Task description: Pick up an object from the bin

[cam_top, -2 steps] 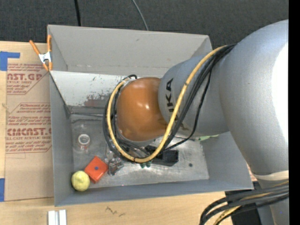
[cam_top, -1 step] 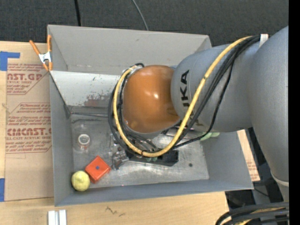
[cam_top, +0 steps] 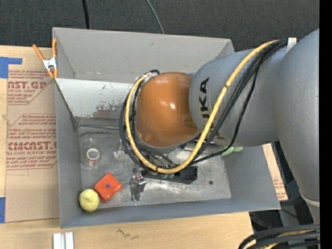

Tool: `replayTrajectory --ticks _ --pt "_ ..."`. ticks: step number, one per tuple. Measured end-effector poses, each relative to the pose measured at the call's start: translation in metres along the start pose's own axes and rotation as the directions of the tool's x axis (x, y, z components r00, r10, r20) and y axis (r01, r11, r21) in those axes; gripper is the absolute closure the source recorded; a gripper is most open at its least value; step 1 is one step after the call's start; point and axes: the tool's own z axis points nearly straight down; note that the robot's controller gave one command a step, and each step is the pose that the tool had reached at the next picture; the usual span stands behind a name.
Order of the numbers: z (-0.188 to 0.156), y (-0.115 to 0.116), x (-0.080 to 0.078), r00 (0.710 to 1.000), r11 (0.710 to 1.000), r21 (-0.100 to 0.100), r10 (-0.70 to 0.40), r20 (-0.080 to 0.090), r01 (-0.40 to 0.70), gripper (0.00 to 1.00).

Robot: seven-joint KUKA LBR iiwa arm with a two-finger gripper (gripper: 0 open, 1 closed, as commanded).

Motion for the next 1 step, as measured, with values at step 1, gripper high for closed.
replayTrajectory --ticks 1 --pt "0.0000 0.0000 0.0000 1.000 1.000 0.000 0.000 0.000 0.000 0.00"
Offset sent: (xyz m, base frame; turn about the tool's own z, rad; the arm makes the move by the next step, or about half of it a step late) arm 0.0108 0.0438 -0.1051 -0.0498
